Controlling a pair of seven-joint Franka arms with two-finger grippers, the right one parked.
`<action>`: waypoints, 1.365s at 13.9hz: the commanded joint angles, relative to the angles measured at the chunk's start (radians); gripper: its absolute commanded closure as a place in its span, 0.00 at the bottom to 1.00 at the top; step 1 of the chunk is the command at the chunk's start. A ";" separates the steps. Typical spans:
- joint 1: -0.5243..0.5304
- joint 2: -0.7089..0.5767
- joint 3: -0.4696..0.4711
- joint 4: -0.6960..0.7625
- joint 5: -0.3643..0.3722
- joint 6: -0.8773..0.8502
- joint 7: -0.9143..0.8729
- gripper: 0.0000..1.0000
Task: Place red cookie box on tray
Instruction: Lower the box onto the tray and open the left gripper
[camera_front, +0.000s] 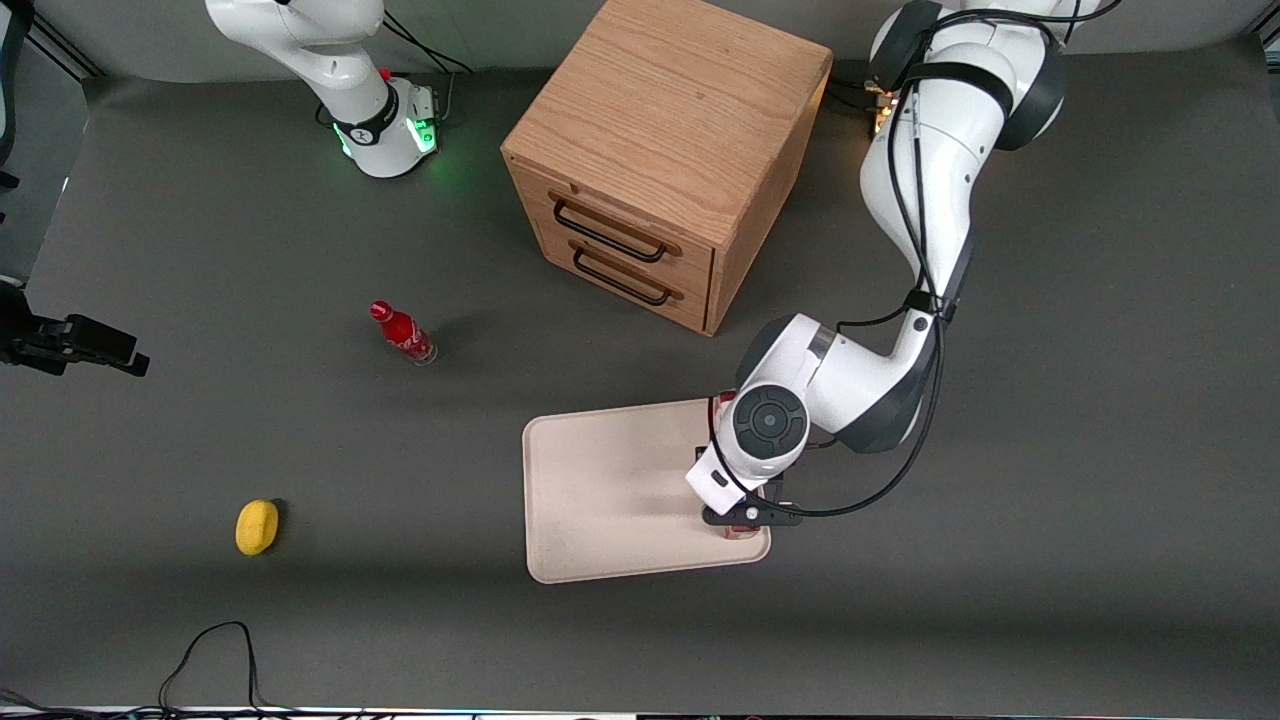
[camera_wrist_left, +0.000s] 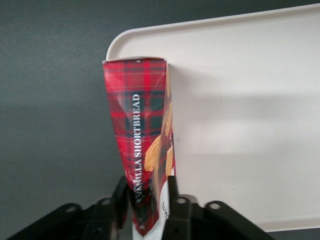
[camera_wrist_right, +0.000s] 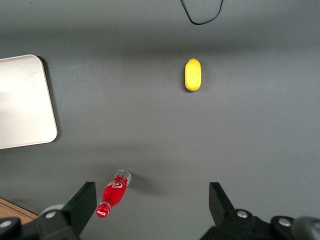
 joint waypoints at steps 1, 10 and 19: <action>-0.010 -0.005 0.008 -0.010 0.011 0.011 -0.026 0.00; 0.012 -0.252 0.007 0.005 0.008 -0.328 0.000 0.00; 0.358 -0.721 0.005 -0.416 -0.013 -0.344 0.384 0.00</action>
